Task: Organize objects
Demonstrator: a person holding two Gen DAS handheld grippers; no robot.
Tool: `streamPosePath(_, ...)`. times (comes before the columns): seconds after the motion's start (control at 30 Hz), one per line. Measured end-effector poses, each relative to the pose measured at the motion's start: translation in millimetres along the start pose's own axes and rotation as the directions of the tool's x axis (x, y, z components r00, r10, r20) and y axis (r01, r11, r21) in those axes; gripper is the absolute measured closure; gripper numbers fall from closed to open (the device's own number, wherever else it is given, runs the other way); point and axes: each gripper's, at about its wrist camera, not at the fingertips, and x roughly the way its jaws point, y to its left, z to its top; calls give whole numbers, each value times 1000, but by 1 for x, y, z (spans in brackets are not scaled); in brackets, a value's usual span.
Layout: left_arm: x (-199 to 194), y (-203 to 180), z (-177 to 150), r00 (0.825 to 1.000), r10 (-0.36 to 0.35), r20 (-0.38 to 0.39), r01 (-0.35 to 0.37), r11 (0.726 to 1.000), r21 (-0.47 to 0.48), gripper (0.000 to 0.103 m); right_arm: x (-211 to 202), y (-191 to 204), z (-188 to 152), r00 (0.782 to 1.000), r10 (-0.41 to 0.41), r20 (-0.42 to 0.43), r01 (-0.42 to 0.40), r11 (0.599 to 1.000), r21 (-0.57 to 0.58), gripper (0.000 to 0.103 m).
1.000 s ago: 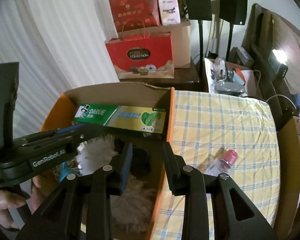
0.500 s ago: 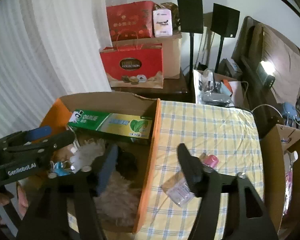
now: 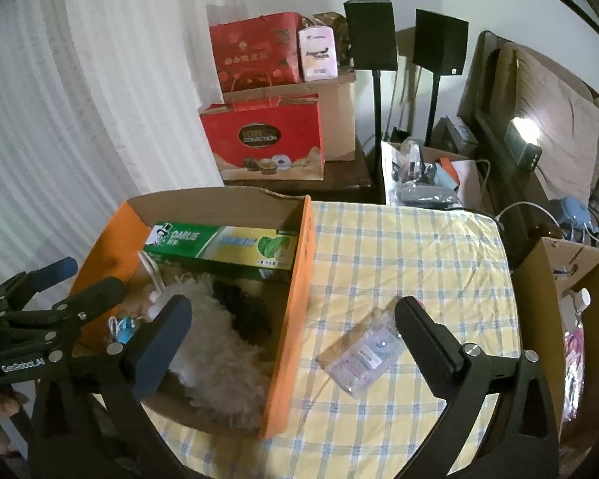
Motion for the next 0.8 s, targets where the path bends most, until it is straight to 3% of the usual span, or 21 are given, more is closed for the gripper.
streamPosePath(0.37,-31,-17,-19,998,11,64,-13,999,33,0,-30,-6,-18,999,-21,45,23,999,-28,0)
streamPosePath(0.5,-42,-27,-28,996,-15,86,12,999,35,0,-42,-11,-27,998,-28,56,30,999,-29,0)
streamPosePath(0.7,-44,-41,-36,994,-56,97,52,998,44,0,-50,-24,-38,998,-38,55,39,999,-11,0)
streamPosePath(0.8,-39,-46,-40,995,-43,92,38,998,53,0,-50,-30,-40,998,-38,50,38,999,0,0)
